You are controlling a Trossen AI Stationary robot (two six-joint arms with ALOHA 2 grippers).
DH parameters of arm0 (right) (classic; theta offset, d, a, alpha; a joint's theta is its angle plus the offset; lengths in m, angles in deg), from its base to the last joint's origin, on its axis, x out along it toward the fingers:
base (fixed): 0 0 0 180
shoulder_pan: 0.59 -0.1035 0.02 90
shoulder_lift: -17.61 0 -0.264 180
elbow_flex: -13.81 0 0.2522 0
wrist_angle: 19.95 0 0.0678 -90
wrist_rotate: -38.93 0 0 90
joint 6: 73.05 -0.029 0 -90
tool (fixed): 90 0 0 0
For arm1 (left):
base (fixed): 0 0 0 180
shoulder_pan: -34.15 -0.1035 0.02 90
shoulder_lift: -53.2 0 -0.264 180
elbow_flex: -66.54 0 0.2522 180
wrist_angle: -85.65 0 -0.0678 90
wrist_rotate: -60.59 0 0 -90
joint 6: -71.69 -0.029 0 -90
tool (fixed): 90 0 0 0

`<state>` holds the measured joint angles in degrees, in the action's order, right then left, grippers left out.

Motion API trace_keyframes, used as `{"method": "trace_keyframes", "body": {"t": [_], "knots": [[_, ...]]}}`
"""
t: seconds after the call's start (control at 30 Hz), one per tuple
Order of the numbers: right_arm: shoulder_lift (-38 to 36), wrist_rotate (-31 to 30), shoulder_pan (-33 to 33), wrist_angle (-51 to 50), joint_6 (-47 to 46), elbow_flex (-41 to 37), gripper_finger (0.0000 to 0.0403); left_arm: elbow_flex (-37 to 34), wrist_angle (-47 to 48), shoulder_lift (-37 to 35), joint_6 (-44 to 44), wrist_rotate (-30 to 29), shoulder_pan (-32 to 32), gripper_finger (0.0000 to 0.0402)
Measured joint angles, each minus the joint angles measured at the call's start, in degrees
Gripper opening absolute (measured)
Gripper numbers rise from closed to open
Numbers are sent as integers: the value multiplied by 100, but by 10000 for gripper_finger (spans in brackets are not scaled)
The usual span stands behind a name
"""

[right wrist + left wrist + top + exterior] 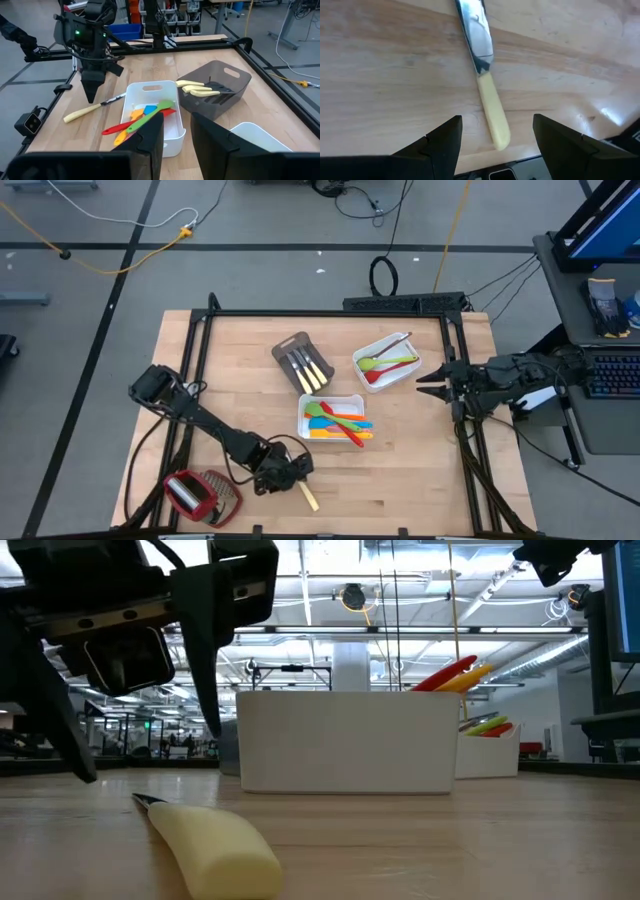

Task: Pick & Place Kitchen Items
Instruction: Put the yellow knife into the black bin

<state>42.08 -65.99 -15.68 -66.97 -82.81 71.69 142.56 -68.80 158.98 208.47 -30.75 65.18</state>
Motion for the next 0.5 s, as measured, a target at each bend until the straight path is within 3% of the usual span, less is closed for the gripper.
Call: {"method": "trace_keyframes", "body": {"t": [0.27, 0.5], "knots": [[3, 0, -1, -5, 0, 0, 89, 73, -1246, 771, 320, 439, -16, 250], [0, 0, 0, -30, 0, 0, 89, 138, -1290, 1215, 375, 1070, -135, 250]]}}
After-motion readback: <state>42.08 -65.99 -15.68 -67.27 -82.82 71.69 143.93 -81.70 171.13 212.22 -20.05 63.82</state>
